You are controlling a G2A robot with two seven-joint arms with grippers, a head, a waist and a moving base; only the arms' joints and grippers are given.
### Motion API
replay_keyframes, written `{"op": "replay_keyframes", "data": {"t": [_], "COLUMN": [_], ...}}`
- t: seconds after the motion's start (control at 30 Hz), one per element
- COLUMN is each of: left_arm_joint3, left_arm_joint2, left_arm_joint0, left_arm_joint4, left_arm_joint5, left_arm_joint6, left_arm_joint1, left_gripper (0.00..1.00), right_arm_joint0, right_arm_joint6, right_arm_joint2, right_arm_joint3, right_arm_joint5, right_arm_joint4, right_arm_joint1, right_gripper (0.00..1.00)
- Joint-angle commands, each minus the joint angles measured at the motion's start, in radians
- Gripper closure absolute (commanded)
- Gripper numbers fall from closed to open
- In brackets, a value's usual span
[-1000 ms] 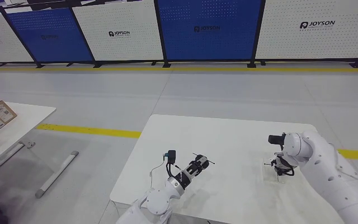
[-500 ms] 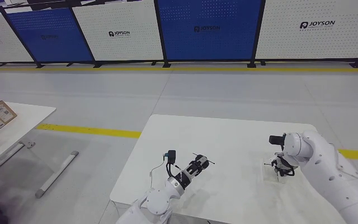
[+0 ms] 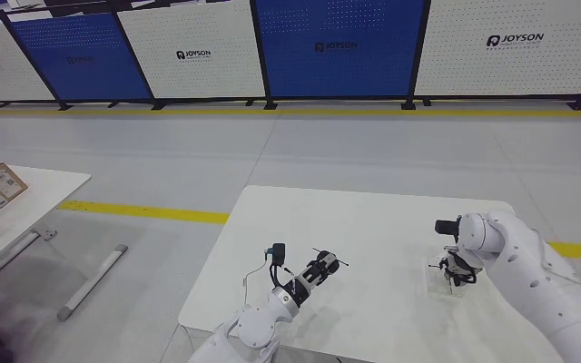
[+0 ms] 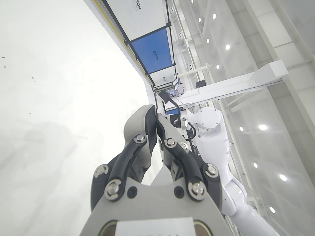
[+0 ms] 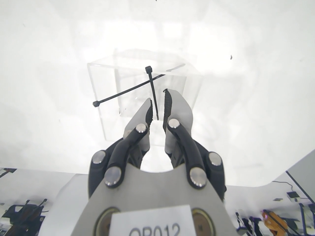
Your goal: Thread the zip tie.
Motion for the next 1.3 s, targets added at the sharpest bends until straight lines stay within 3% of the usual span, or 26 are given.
{"op": "replay_keyframes", "data": {"t": [0.0,0.3,0.43,0.77,1.0,1.13,1.27], "left_arm_joint3": [0.000,0.000,0.000,0.000,0.000,0.000,0.000], "left_arm_joint2": [0.000,0.000,0.000,0.000,0.000,0.000,0.000], "left_arm_joint0": [0.000,0.000,0.000,0.000,0.000,0.000,0.000], "left_arm_joint4": [0.000,0.000,0.000,0.000,0.000,0.000,0.000], "left_arm_joint5": [0.000,0.000,0.000,0.000,0.000,0.000,0.000], "left_arm_joint6": [0.000,0.000,0.000,0.000,0.000,0.000,0.000], "left_arm_joint1": [0.000,0.000,0.000,0.000,0.000,0.000,0.000], "left_gripper": [1.00,1.00,1.00,1.00,1.00,1.00,1.00], "right_arm_joint0": [0.008,0.038,0.048,0.053,0.026,-0.003,-0.053], "right_arm_joint6": [0.000,0.000,0.000,0.000,-0.016,-0.019,-0.068], "right_arm_joint2": [-0.011,-0.051,-0.062,-0.058,-0.007,0.034,0.117], "right_arm_joint3": [0.017,0.084,0.103,0.122,0.077,0.021,-0.043], "right_arm_joint5": [-0.004,-0.013,-0.014,-0.022,-0.073,-0.083,-0.107], "right_arm_joint4": [0.007,0.023,0.025,0.021,0.019,0.009,0.026], "right_arm_joint1": [-0.006,-0.034,-0.044,-0.051,-0.023,0.004,0.045], "right_gripper": [0.85,0.89,1.00,1.00,1.00,1.00,1.00]}}
